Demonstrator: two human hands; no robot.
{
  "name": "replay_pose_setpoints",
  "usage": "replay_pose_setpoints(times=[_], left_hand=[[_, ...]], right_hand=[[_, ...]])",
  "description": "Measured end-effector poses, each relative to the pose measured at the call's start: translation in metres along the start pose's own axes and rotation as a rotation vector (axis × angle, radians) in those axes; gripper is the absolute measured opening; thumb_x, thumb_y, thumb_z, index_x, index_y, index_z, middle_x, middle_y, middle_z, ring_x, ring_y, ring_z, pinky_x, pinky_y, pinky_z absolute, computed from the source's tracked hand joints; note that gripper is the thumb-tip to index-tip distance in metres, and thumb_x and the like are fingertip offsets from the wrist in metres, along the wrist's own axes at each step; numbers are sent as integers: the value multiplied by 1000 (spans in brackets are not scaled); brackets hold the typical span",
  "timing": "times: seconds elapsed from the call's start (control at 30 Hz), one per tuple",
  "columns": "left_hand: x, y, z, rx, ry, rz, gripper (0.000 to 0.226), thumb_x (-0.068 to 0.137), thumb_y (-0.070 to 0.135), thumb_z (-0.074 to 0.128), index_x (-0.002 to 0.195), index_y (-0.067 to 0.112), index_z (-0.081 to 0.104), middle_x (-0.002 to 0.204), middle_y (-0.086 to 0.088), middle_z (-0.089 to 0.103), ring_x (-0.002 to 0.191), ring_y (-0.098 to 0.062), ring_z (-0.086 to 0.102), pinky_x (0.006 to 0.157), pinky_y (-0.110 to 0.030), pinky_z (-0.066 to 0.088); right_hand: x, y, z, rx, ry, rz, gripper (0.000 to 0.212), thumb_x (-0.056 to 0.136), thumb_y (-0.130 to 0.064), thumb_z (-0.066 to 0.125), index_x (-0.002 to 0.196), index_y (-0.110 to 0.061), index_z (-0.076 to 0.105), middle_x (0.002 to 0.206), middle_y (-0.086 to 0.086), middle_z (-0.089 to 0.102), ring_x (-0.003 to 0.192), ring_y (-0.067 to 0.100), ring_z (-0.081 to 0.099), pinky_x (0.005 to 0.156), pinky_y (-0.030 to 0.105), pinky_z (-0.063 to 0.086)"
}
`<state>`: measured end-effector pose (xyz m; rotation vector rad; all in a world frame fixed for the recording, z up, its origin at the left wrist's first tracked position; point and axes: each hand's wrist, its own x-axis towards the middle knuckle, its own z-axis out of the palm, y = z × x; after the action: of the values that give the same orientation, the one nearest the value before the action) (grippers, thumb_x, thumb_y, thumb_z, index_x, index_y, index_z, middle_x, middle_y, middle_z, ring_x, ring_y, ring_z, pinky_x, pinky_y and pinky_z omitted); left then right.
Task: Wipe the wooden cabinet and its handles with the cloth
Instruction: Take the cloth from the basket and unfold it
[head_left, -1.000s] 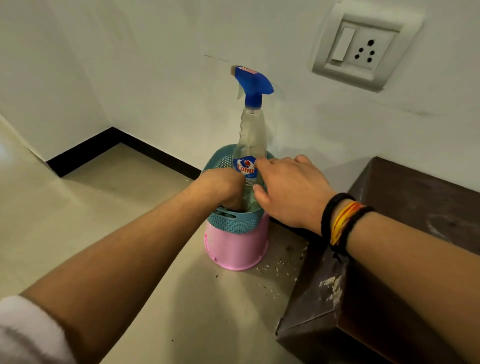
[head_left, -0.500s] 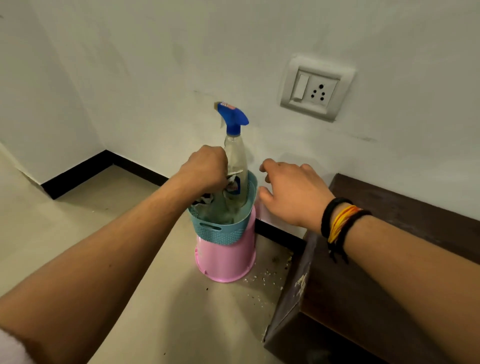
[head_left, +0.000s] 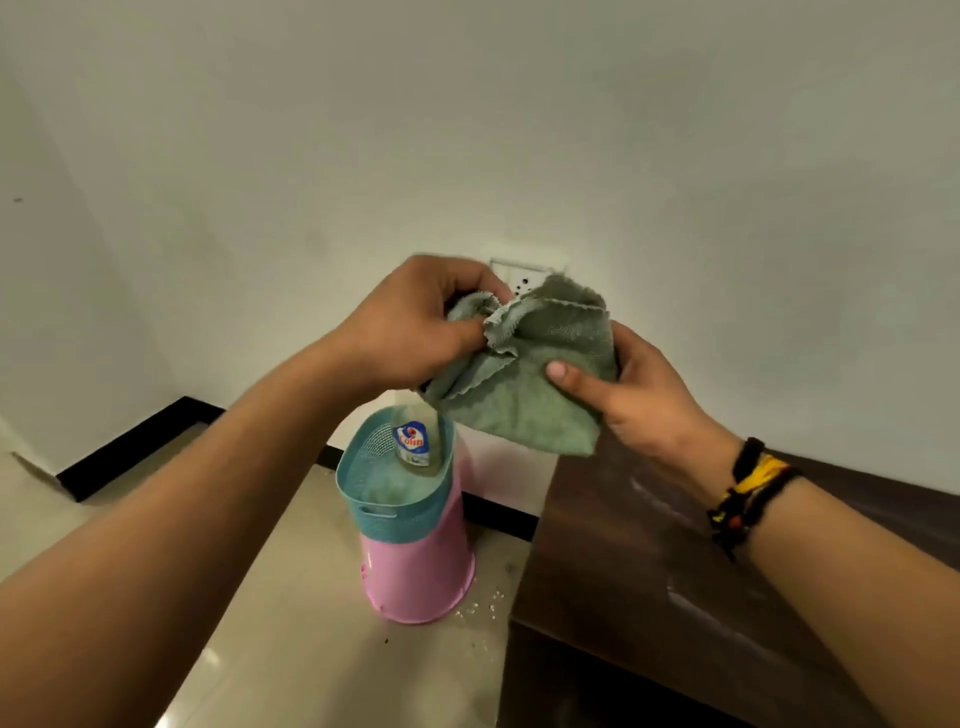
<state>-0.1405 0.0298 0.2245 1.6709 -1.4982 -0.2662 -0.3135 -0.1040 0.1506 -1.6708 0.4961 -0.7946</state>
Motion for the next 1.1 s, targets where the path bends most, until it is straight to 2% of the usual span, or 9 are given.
replay_pose_setpoints(times=[0.13,0.23,0.3,0.4,0.5,0.63,0.77,1.0,1.1], left_hand=[[-1,20,40,-88,-18,-30,13,79,12,71,89,20,73,83,7,75,71,-6,69,69,-32,55],[-2,45,61,-259,-20,-16,4,79,15,66,83,17,67,77,2,71,68,-14,62,66,-32,49],[0,65,71,-371,11,-23,10,84,4,61,84,14,64,76,-2,67,69,-17,58,63,-30,45],[4,86,76,-505,60,-54,20,82,4,53,98,8,64,78,-6,66,67,-17,59,57,-23,43],[8,101,85,-489,72,-57,21,84,3,53,100,9,65,76,-10,66,63,-19,57,56,-24,42],[10,110,100,-470,91,-116,16,84,3,53,94,5,65,67,-9,62,53,-17,52,53,-22,40],[9,107,113,-238,122,-123,13,85,10,52,86,14,63,61,2,63,57,-15,52,60,-30,39],[6,106,109,-219,69,-33,48,88,61,54,125,30,52,110,18,61,105,0,59,79,-19,49],[11,114,122,-303,-206,41,76,76,36,81,139,19,41,120,7,66,108,-4,65,92,-24,55]], right_hand=[[-30,-22,-40,-139,202,-125,20,88,-14,75,103,-19,62,90,-4,69,81,3,68,74,20,55],[-44,-46,-63,-243,295,-225,21,88,-17,78,96,-27,61,75,-18,62,74,0,58,73,19,50],[-53,-62,-79,-222,333,-282,21,88,-18,78,103,-24,64,86,-14,65,79,2,61,74,23,54],[-65,-76,-92,-227,329,-264,40,88,-33,76,124,-22,62,95,-13,59,85,-1,59,77,21,54],[-74,-71,-104,-185,354,-117,71,80,-55,76,140,-29,49,114,-6,54,114,11,56,102,31,49],[-84,-63,-115,104,390,-44,70,82,-22,80,143,-16,46,115,18,65,115,30,67,96,38,56],[-90,-61,-119,310,411,-37,60,82,-12,78,136,-13,51,109,11,71,98,20,72,77,34,60],[-79,-93,-121,-46,225,-258,24,92,-1,69,107,-18,66,95,0,75,84,11,73,73,27,58],[-74,-107,-120,-151,118,-314,22,92,2,68,106,-15,65,93,-1,75,87,10,72,77,25,56]])
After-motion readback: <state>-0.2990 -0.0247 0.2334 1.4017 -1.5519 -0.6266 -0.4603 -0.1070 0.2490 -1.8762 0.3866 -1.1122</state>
